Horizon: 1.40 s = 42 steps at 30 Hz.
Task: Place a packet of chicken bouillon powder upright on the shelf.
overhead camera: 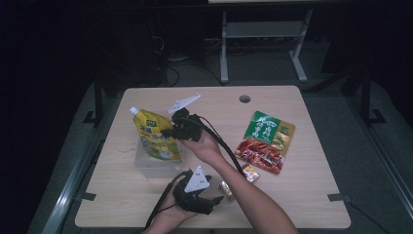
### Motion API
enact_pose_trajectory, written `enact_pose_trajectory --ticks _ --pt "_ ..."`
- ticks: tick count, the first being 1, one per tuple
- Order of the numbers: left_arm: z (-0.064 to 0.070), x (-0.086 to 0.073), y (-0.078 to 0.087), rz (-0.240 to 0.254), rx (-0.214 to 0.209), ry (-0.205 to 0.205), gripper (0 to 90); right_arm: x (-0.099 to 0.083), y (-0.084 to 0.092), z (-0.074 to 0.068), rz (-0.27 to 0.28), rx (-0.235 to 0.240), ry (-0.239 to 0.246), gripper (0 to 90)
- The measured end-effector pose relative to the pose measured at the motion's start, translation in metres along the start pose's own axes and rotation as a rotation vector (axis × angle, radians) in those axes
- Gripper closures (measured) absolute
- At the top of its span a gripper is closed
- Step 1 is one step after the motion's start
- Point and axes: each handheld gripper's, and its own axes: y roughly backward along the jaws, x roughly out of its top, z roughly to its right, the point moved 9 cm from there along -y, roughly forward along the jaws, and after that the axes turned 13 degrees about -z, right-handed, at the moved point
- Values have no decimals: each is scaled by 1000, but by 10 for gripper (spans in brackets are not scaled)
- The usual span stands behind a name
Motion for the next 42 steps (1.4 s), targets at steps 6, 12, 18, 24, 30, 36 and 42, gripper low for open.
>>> enact_pose_trajectory --ticks 6,12,18,24,30,36,42 --pt "0 0 0 1 0 3 273 -5 -8 -2 -23 -1 5 895" --pt "0 0 0 0 0 2 273 -11 -9 3 -11 10 -12 894" --pt "0 -1 -2 -5 -2 2 273 -19 -9 7 -13 11 -24 891" --pt "1 -1 -3 -10 -3 -3 273 -25 -8 9 -18 12 -42 876" --pt "2 -1 -3 -12 -7 2 273 -26 -6 12 -22 -3 -40 803" --pt "2 -1 -3 -13 -7 1 273 -28 -4 13 -28 -3 -48 728" --pt "2 -2 -4 -23 -12 -1 272 -30 6 13 -30 -2 -53 641"
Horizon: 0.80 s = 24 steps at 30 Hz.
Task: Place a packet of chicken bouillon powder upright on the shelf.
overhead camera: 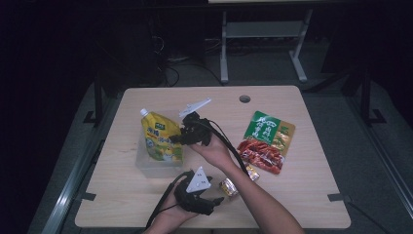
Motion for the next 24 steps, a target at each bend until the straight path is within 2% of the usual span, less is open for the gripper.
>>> enact_pose_trajectory --ticks 13,17,24 --pt "0 1 0 -1 -8 3 263 -12 28 -1 12 9 0 535" --pt "1 2 0 -5 -13 -4 260 -21 40 0 22 9 -3 482" --pt "5 5 -3 -2 -21 -5 255 -39 56 8 30 -8 -21 448"
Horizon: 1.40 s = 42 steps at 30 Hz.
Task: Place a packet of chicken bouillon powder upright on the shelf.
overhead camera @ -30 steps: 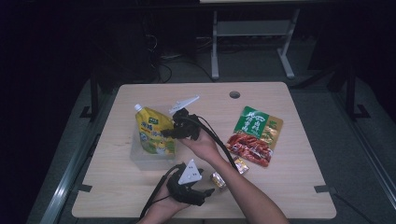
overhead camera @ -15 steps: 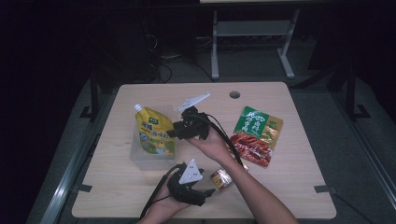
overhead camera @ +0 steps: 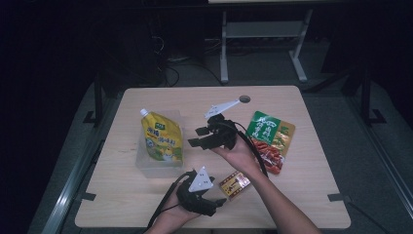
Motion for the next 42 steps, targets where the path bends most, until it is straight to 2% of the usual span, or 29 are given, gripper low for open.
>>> enact_pose_trajectory --ticks 8,9,16,25,28,40,42 --pt "2 4 -6 -2 0 -7 246 -20 17 8 -4 -30 -33 420" --pt "2 5 -7 -9 2 -12 243 -26 23 10 -7 -45 -39 413" --pt "2 8 -18 -32 5 -14 241 -43 37 16 -8 -73 -60 394" --pt "3 17 -33 -76 28 -32 234 -76 55 27 -2 -107 -111 366" --pt "0 17 -39 -95 57 -46 229 -86 60 30 -2 -114 -132 362" --pt "-2 16 -51 -145 55 -39 237 -120 69 40 -7 -122 -200 339" --pt "-2 17 -52 -145 57 -39 238 -122 69 41 -4 -128 -197 340"
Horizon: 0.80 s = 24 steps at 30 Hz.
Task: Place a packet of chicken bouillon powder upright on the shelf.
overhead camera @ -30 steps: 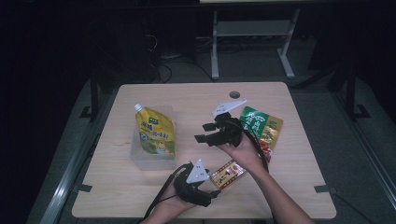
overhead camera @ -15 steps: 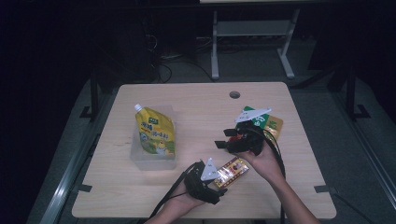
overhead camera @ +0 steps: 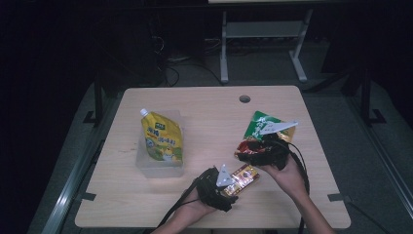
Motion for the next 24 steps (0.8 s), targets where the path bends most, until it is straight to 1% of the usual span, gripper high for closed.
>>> enact_pose_trajectory --ticks 1,3,4,5,6,7,8,10,13,15,16,17,20,22,24 --pt "1 0 -1 -6 2 -4 242 -4 0 2 -6 -10 -1 339" --pt "0 1 -3 -10 12 -6 243 -7 1 4 -8 -11 -11 340" --pt "0 2 -4 -8 10 0 243 -9 1 5 -6 -16 -11 340" --pt "0 2 -5 -14 15 -1 243 -11 2 5 -7 -13 -26 340" --pt "0 2 -5 -14 15 -1 243 -11 2 5 -7 -13 -26 340" --pt "0 3 -6 -19 26 -4 243 -13 2 6 -5 -16 -26 340" --pt "0 3 -7 -20 25 0 243 -17 3 9 -10 -25 -32 338" --pt "0 3 -9 -20 26 6 246 -21 4 10 -9 -28 -37 338" --pt "-1 1 -11 -38 29 -3 256 -26 4 12 -9 -33 -49 337" --pt "-2 1 -12 -44 28 1 268 -31 3 14 -15 -44 -51 333" --pt "-2 1 -12 -50 24 1 271 -33 2 15 -18 -46 -62 334" --pt "-2 1 -12 -52 20 2 272 -35 2 16 -15 -49 -57 335" --pt "-1 1 -14 -61 32 2 270 -41 1 18 -21 -50 -71 332" --pt "-1 0 -16 -75 39 -2 269 -43 1 19 -22 -60 -71 329" --pt "-2 0 -16 -82 33 2 273 -45 0 20 -25 -73 -65 327"
